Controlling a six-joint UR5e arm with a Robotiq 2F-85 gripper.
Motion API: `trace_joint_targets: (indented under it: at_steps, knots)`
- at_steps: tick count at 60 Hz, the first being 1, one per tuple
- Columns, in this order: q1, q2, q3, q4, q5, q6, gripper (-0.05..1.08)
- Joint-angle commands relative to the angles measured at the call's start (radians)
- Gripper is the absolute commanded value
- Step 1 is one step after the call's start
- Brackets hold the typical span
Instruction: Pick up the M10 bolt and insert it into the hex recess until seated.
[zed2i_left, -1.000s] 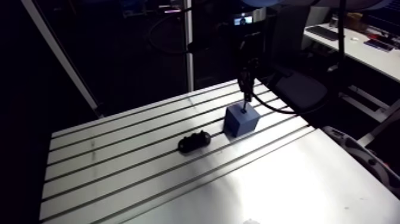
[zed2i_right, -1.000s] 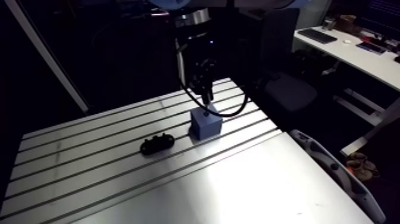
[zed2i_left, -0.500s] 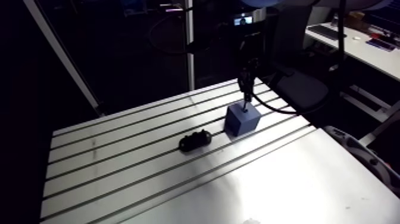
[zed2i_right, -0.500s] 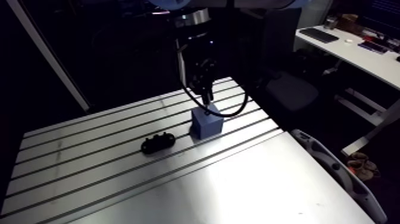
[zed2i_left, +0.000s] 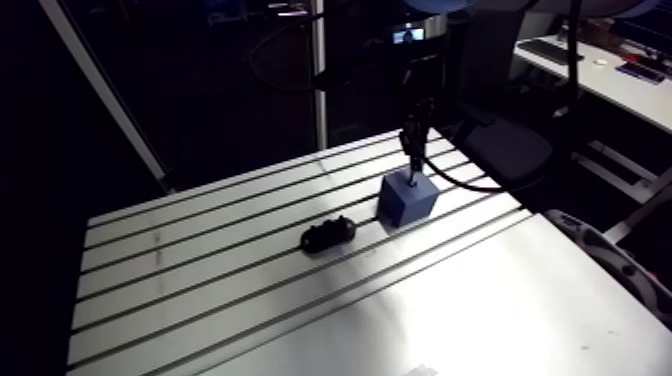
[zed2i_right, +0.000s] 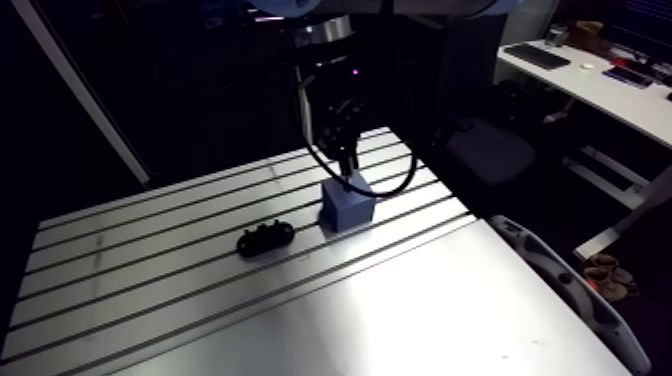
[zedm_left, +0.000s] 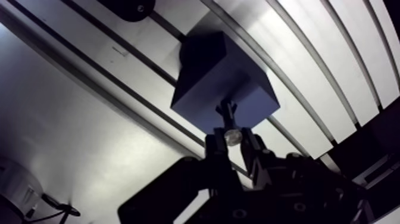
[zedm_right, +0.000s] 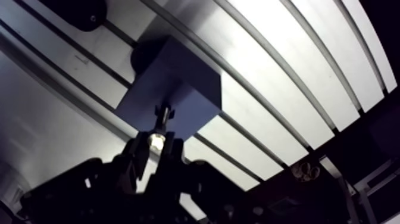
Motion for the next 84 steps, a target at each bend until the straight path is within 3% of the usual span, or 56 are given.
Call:
trace_joint_targets:
  at_steps: [1, 57, 66, 78, 84]
  knots:
    - [0.000, 0.003, 0.000, -0.001, -0.001, 0.000, 1.06]
    - [0.000, 0.023, 0.000, -0.015, -0.002, -0.001, 1.06]
    - [0.000, 0.024, 0.000, -0.016, -0.014, -0.001, 1.06]
    - [0.000, 0.024, 0.000, -0.015, -0.015, -0.001, 1.04]
    - [0.000, 0.023, 0.000, -0.015, -0.027, -0.001, 0.99]
